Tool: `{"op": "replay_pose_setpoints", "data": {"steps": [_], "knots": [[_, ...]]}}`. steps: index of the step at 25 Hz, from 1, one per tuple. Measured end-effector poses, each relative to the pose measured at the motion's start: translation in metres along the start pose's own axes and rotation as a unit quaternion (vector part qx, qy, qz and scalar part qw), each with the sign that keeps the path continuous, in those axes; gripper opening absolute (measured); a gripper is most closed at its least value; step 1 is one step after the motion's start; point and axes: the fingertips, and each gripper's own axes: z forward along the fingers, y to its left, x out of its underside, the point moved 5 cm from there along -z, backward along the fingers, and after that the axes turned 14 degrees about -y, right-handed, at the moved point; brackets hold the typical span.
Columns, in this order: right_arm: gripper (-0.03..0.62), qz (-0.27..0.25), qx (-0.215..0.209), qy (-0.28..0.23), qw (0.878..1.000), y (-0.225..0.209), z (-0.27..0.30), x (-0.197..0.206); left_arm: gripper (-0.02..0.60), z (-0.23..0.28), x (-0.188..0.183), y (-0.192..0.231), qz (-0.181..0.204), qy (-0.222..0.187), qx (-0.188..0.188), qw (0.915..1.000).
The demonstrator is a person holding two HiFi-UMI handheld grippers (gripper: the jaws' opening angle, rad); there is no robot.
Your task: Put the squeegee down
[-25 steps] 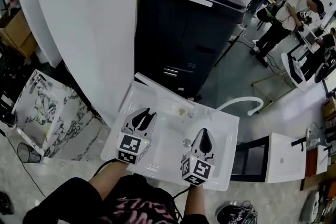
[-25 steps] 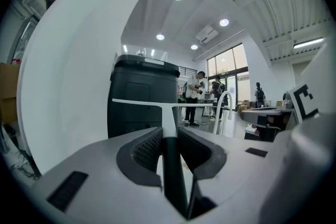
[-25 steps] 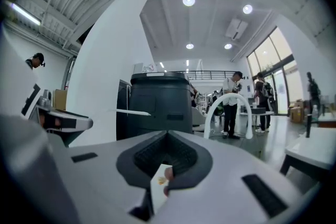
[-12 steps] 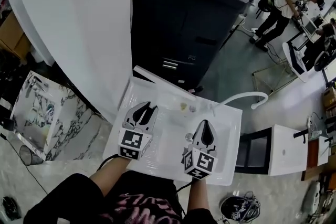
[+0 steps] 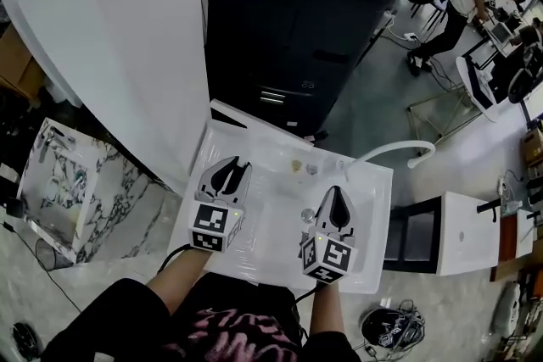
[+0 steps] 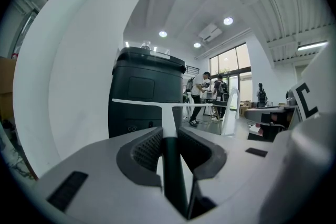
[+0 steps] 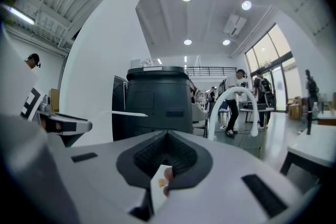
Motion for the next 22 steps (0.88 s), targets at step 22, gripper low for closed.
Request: {"op": "replay_pose_setpoints", "data": {"steps": [22], "knots": [[0.020, 0.017, -0.043, 0.000, 0.999, -0.052, 0.012, 0.004, 0.097, 0.012, -0.028, -0.025, 0.043, -0.027, -0.060, 0.9969]]}}
